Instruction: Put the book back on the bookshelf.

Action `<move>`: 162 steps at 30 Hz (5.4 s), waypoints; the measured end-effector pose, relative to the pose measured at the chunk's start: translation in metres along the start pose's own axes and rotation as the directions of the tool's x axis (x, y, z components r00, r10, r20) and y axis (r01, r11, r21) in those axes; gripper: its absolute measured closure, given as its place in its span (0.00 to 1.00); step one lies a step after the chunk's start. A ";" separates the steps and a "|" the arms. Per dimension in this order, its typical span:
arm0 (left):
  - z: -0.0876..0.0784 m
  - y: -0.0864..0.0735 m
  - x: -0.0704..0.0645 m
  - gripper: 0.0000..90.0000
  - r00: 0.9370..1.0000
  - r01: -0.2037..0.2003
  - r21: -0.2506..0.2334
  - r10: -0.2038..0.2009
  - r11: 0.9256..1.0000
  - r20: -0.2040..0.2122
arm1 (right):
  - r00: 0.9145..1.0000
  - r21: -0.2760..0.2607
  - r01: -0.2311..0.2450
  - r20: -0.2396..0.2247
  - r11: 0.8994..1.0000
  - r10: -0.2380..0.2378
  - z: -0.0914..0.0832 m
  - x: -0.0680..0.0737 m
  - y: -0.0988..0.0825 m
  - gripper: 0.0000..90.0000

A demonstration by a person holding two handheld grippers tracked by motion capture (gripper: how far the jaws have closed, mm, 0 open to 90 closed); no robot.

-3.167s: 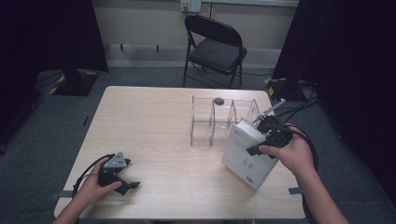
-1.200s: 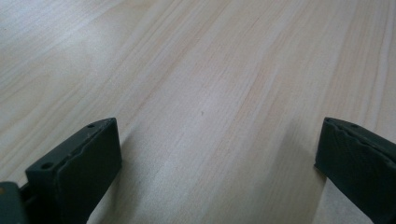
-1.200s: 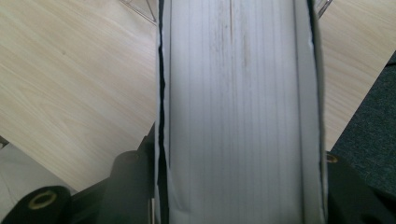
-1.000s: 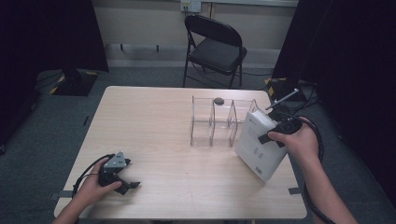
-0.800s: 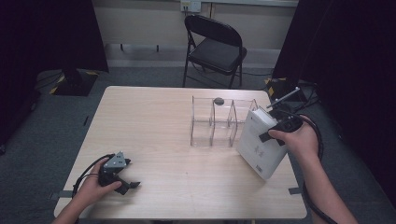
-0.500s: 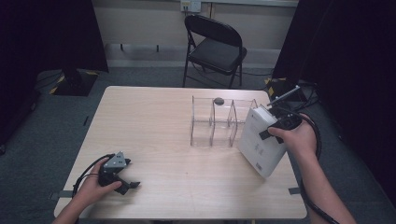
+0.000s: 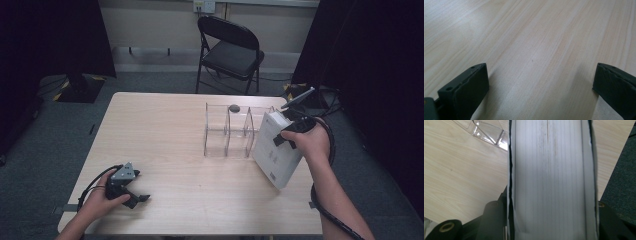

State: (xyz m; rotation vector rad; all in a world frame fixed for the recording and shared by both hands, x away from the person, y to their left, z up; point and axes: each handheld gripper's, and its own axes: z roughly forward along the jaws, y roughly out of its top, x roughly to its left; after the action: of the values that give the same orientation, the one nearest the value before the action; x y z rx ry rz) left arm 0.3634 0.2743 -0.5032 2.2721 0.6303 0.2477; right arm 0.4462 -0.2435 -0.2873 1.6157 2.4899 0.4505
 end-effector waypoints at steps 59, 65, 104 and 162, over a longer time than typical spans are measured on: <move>0.000 0.000 0.000 0.00 1.000 0.000 0.000 0.000 1.000 0.000 | 0.993 -0.012 -0.105 0.054 0.994 0.105 0.012 0.006 0.040 0.58; 0.000 0.000 0.000 0.00 1.000 0.000 0.000 0.000 1.000 0.000 | 0.993 -0.022 -0.105 0.060 0.994 0.106 0.014 0.005 0.043 0.58; 0.000 0.000 0.000 0.00 1.000 -0.001 0.000 0.001 1.000 0.001 | 0.983 -0.053 -0.159 0.085 0.986 0.163 0.027 0.003 0.059 0.58; 0.000 0.000 0.000 0.00 1.000 -0.001 -0.001 0.001 1.000 0.000 | 0.970 -0.071 -0.206 0.120 0.976 0.214 0.037 -0.003 0.085 0.58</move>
State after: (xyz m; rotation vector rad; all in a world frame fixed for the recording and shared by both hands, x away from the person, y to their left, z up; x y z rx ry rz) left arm 0.3635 0.2743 -0.5032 2.2719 0.6291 0.2483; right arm 0.5310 -0.2082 -0.2950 1.8326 2.2052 0.4254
